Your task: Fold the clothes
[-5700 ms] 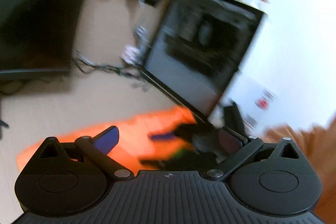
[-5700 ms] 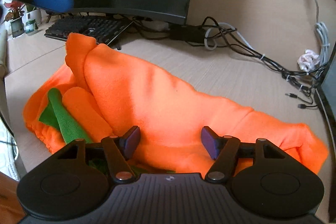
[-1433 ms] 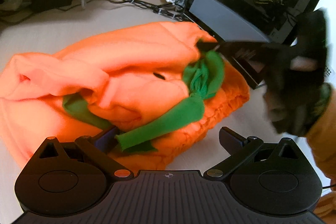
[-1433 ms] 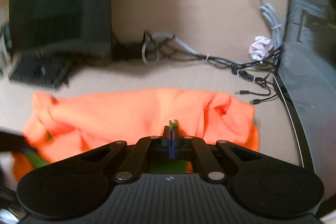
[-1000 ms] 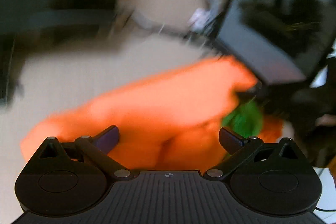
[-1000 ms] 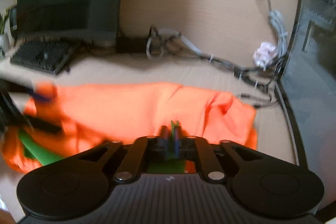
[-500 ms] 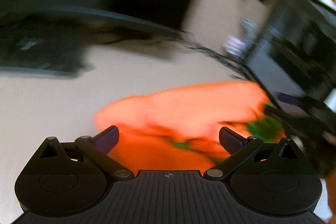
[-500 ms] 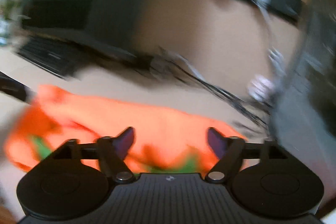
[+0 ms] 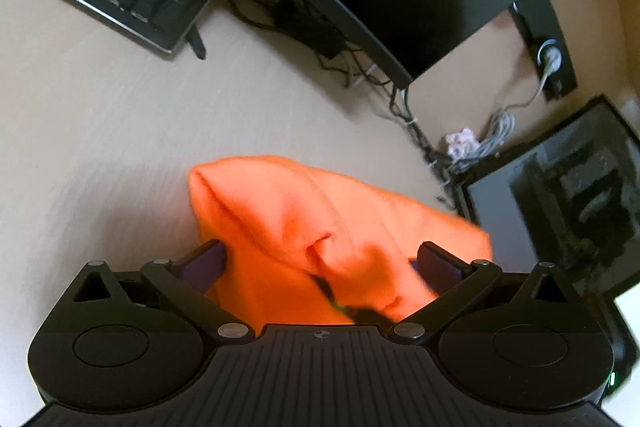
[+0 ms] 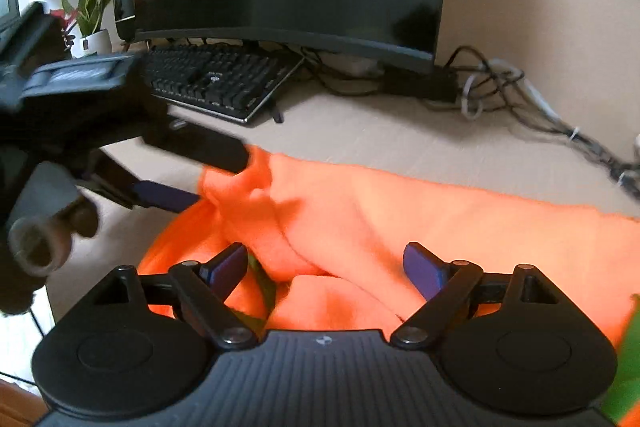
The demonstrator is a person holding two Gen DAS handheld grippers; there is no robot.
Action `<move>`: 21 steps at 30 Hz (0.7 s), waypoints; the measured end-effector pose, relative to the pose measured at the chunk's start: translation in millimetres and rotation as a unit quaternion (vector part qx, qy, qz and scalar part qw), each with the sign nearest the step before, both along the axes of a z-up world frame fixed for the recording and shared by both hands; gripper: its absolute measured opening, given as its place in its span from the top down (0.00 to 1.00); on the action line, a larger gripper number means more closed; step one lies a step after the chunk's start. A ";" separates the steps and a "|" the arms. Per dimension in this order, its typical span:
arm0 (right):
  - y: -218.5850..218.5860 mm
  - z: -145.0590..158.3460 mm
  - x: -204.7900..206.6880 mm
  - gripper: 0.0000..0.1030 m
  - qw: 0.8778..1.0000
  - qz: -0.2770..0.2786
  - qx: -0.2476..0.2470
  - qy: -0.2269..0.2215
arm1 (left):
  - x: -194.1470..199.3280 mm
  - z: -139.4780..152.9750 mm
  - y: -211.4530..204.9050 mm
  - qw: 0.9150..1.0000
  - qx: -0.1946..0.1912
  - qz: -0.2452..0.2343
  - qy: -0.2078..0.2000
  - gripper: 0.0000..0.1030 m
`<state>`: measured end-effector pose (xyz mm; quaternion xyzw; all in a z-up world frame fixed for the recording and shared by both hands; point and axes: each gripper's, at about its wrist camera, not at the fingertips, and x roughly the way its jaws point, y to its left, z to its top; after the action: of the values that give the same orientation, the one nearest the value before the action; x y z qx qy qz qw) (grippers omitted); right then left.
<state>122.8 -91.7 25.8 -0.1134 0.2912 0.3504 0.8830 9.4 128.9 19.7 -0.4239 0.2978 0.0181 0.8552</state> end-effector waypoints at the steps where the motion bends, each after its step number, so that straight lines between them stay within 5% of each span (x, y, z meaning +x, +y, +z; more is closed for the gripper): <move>1: -1.0 5.6 -2.1 0.16 1.000 0.005 0.008 -0.006 | 3.1 1.6 0.5 1.000 -0.015 -0.003 -0.011 0.00; 8: 9.2 18.2 -13.8 0.09 0.999 0.023 -0.005 -0.040 | 38.3 18.0 1.7 0.993 -0.081 -0.070 -0.041 0.00; 14: 19.4 26.7 -23.6 0.09 0.997 0.038 -0.022 -0.069 | 43.0 21.5 3.2 0.993 -0.082 -0.080 -0.035 0.00; 16: 13.2 35.2 -27.2 0.15 0.995 0.009 -0.022 -0.099 | 32.8 24.4 13.4 0.992 -0.091 -0.070 -0.043 0.00; 18: 3.3 42.0 -22.3 0.36 0.990 -0.054 -0.031 -0.130 | 14.5 27.3 28.4 0.994 -0.081 -0.049 -0.049 0.00; 21: -4.7 38.6 0.9 0.39 0.987 -0.106 -0.040 -0.113 | -12.1 25.3 48.5 0.998 -0.054 -0.010 -0.035 0.00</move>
<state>123.7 -96.4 64.4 -0.1560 0.2137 0.2275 0.9371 -2.8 177.4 44.9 -0.4664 0.2727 -0.0214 0.8412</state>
